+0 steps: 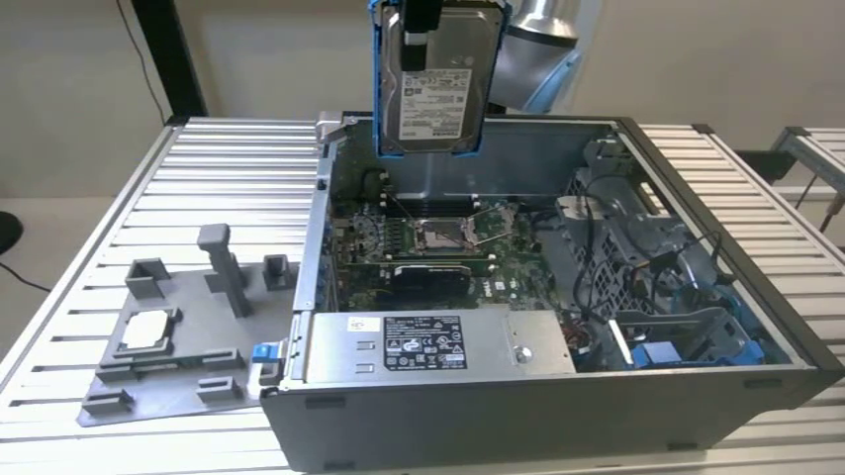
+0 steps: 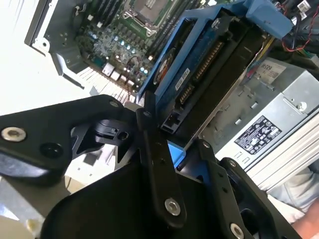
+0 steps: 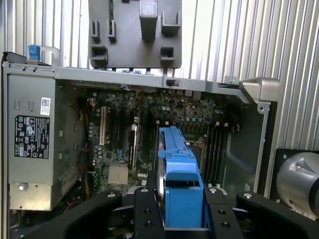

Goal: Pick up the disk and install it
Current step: 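Pick up the disk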

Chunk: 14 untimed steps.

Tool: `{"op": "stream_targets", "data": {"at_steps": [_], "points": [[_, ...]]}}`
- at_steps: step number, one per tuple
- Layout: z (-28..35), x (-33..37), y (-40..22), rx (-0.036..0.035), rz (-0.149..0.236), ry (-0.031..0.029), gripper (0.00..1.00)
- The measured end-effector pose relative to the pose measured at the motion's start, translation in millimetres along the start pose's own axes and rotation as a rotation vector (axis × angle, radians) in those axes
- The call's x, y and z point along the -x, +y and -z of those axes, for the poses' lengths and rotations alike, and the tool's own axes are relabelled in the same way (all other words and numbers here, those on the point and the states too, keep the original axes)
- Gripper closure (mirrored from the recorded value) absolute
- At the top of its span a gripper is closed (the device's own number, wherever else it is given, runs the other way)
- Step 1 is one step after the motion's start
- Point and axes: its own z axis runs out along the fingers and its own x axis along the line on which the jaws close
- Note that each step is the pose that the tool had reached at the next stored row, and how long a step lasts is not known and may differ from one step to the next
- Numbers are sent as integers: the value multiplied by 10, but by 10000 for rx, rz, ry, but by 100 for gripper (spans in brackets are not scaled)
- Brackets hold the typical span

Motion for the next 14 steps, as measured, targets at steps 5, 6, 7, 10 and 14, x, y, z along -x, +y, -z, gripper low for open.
{"op": "stream_targets", "data": {"at_steps": [5, 6, 7, 10, 14], "points": [[202, 12, -6, -1, 2, -1, 100], [219, 13, -7, -2, 1, 0, 100], [220, 14, -7, -2, 3, 0, 100], [220, 13, -7, -3, 4, -1, 100], [220, 13, -7, -5, 4, -1, 100]]}}
